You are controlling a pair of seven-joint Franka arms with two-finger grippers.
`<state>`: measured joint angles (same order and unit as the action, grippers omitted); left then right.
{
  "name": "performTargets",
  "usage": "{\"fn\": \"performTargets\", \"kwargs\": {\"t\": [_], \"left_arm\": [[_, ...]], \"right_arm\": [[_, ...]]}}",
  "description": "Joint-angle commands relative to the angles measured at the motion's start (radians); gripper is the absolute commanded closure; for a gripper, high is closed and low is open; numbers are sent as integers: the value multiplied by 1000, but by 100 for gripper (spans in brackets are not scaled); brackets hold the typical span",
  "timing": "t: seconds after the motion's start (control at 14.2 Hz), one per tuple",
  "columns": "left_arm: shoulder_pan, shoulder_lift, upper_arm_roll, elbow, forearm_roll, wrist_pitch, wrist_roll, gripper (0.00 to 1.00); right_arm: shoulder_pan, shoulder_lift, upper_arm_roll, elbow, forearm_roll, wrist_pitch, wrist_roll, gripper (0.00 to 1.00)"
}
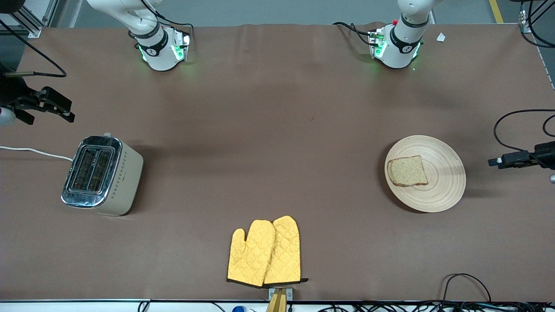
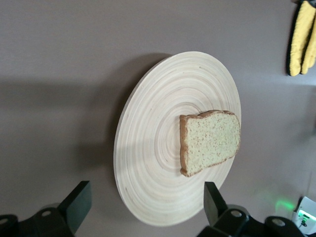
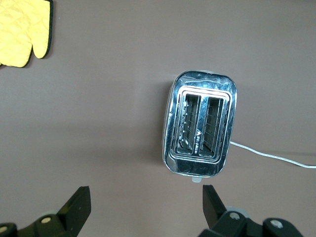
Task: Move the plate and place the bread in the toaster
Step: 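Grip the wooden plate's rim with the left gripper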
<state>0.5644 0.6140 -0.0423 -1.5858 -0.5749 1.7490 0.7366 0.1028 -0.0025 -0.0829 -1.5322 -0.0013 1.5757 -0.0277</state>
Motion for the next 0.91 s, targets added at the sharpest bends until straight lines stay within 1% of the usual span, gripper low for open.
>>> {"fn": "performTargets", "kwargs": {"t": [0.0,0.21,0.35,0.49,0.77,0.84], "left_arm": [[23,93,-7,23,-91,7,114,1],[23,142,-7,26,-129,27,184,13],[23,167,-7,26,-169,27,199,18],[23,188,-7,26,-183,27,205,23],[22,202,-10,26,-186,27,210,42],[20,205,-13,26,-186,27,208,50]], "right_arm": [[6,-8,-3,-11,-11,4,5,0],[8,-8,-3,-11,-11,4,5,0],[8,-8,-3,-11,-11,4,5,0],[8,-8,-3,-11,-11,4,5,0],[8,-8,-3,-11,-11,4,5,0],[8,-8,-3,-11,-11,4,5,0]]}}
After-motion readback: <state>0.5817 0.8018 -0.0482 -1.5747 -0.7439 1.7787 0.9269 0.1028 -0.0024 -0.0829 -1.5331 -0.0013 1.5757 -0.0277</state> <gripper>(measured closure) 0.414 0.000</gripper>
